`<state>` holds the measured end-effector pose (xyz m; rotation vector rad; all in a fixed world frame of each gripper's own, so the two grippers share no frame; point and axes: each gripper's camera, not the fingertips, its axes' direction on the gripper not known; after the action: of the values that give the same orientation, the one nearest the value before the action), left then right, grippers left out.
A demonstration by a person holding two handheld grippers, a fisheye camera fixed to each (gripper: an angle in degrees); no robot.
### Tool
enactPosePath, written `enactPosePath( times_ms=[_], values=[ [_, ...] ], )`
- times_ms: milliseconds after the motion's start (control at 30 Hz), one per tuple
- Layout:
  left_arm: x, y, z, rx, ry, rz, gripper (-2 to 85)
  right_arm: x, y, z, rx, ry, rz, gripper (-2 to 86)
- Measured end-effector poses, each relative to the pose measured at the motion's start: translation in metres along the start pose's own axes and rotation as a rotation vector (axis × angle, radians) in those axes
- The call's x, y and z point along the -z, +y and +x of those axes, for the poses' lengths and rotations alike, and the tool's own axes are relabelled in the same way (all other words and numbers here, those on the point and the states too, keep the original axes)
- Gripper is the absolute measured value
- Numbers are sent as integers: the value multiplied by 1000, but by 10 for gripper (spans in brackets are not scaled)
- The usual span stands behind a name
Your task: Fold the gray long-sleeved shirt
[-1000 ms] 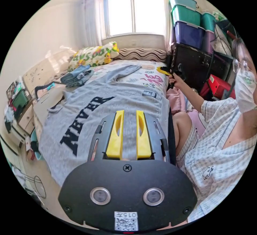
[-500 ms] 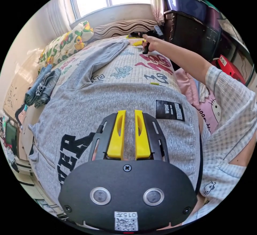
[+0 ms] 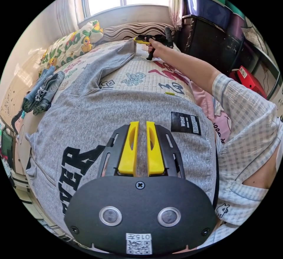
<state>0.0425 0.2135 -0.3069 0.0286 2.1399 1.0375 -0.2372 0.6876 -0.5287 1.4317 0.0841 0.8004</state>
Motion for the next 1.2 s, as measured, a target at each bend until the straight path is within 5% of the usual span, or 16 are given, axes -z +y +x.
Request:
enactPosePath(
  times_ms=[200, 333, 600, 967, 1200],
  values=[
    [22, 62, -61, 255, 85, 266, 44, 86, 161, -166, 660, -384, -161, 40],
    [53, 154, -139, 535, 504, 489, 120, 150, 324, -223, 940, -499, -339, 39],
    [13, 314, -130, 731, 671, 564, 210, 210, 554, -238, 1258, -371, -307, 22],
    [-68, 367, -118, 765, 725, 519, 96, 231, 642, -204, 1172, -364, -475, 41],
    [-93, 390, -108, 781, 656, 492, 24, 292, 603, -154, 641, -510, -446, 83]
  ],
)
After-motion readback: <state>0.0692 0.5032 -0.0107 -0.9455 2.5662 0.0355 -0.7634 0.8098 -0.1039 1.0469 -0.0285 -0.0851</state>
